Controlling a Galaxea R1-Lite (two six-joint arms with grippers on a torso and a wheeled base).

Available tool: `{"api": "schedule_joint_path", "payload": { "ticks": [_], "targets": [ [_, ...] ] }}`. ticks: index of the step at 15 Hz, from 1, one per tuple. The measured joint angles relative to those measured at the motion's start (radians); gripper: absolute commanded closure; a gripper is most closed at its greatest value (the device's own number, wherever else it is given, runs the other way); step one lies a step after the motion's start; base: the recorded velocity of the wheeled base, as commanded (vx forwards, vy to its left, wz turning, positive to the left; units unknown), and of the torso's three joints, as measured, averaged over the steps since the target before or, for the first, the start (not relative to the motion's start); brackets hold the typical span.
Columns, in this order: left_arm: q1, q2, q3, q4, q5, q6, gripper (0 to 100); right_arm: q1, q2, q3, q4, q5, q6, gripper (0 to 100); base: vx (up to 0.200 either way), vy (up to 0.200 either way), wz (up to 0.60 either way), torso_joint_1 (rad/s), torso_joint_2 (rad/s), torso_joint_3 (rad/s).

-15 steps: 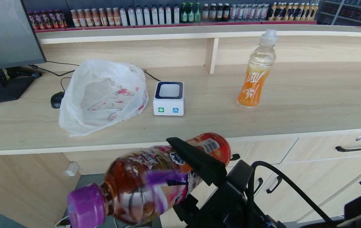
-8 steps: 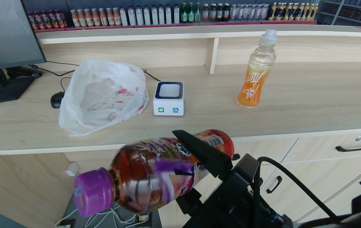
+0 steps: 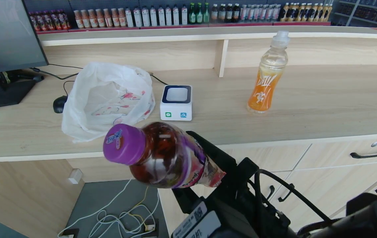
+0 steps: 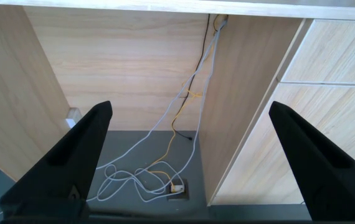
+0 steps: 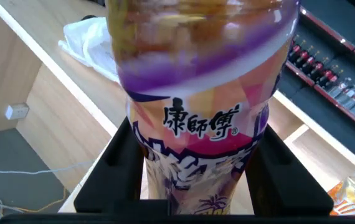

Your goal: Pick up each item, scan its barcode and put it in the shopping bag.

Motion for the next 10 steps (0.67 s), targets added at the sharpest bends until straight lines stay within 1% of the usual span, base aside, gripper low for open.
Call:
{"api": "schedule_joint_path", "payload": {
  "ticks": [3, 6, 8, 10],
  "targets": [
    [0.0, 0.0, 0.0, 0.0, 0.0, 0.0, 0, -0.06, 0.02, -0.035, 0.0, 0.001, 0.254, 100, 0.0, 0.0, 0.0, 0.0, 0.0, 0.0],
    [0.0, 0.0, 0.0, 0.0, 0.0, 0.0, 0, -0.147, 0.037, -0.073, 0.0, 0.007, 0.444, 100, 0.0, 0.0, 0.0, 0.0, 0.0, 0.0],
    [0.0, 0.0, 0.0, 0.0, 0.0, 0.0, 0, -0.215, 0.041, -0.092, 0.0, 0.036, 0.527, 100, 0.0, 0.0, 0.0, 0.0, 0.0, 0.0],
    [0.0, 0.0, 0.0, 0.0, 0.0, 0.0, 0, -0.32, 0.043, -0.121, 0.0, 0.128, 0.573, 100, 0.0, 0.0, 0.0, 0.0, 0.0, 0.0]
  ]
}}
